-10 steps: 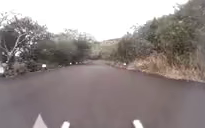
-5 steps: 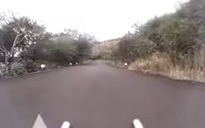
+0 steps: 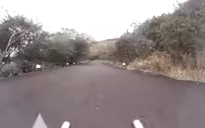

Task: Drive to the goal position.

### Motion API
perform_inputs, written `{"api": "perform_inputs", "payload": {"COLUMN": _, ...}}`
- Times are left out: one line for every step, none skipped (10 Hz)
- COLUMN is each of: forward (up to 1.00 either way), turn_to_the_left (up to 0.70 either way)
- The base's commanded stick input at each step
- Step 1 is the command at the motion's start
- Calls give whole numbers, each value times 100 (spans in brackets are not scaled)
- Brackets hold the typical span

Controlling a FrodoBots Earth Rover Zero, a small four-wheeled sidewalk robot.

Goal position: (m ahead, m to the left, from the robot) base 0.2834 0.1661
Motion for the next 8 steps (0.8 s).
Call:
{"api": "perform_inputs", "payload": {"forward": 50, "turn_to_the_left": 0}}
{"api": "perform_inputs", "payload": {"forward": 50, "turn_to_the_left": 0}}
{"api": "perform_inputs", "payload": {"forward": 50, "turn_to_the_left": 0}}
{"api": "perform_inputs", "payload": {"forward": 50, "turn_to_the_left": 0}}
{"api": "perform_inputs", "payload": {"forward": 50, "turn_to_the_left": 0}}
{"api": "perform_inputs", "payload": {"forward": 50, "turn_to_the_left": 0}}
{"api": "perform_inputs", "payload": {"forward": 50, "turn_to_the_left": 0}}
{"api": "perform_inputs", "payload": {"forward": 50, "turn_to_the_left": 0}}
